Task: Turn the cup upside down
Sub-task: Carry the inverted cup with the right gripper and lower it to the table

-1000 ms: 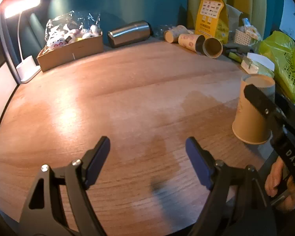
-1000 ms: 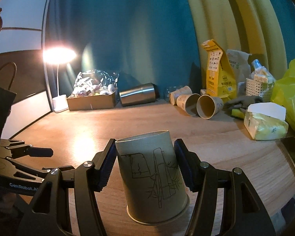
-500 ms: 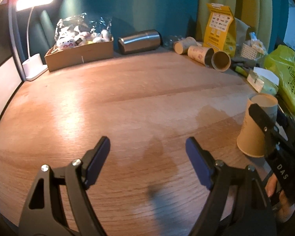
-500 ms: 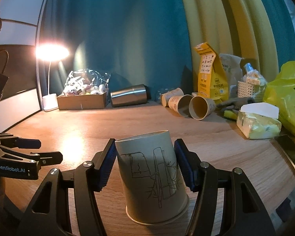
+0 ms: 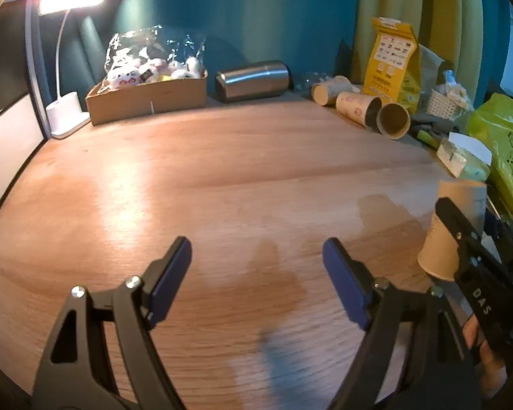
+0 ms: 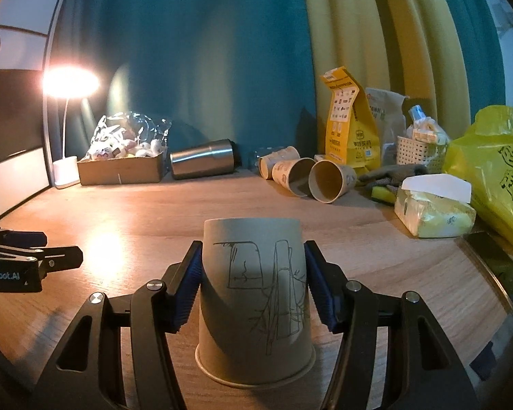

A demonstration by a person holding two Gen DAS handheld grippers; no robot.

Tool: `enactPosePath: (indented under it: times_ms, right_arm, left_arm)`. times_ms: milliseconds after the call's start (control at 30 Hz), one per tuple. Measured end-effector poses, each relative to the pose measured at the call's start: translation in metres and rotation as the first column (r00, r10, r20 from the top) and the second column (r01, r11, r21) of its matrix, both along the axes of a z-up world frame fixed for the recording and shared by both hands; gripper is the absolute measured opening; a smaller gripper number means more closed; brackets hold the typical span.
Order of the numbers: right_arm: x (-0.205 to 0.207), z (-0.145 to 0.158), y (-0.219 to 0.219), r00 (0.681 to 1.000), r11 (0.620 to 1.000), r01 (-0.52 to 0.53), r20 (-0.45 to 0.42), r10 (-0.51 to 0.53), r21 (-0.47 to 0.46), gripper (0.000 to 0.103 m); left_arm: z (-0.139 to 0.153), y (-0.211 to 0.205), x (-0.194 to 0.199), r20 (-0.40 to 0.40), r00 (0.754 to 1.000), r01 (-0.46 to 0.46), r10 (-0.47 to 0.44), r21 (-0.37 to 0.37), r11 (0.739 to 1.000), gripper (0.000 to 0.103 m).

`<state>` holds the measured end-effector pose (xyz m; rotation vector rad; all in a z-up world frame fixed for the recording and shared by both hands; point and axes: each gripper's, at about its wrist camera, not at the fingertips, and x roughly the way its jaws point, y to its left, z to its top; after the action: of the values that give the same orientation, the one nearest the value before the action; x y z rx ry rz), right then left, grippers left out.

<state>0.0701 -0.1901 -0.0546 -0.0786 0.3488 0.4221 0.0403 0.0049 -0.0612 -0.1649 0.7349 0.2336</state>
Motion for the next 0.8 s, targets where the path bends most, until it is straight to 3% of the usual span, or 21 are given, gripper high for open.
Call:
enactPosePath:
  times_ms: [800]
  right_arm:
    - [0.007, 0.003, -0.005, 0.998, 1.000, 0.007, -0.057, -0.006, 0.026, 0.061]
  left_arm:
    - [-0.007, -0.002, 0.008, -0.021, 0.999, 0.045, -0.046, -0.029, 0.999, 0.081]
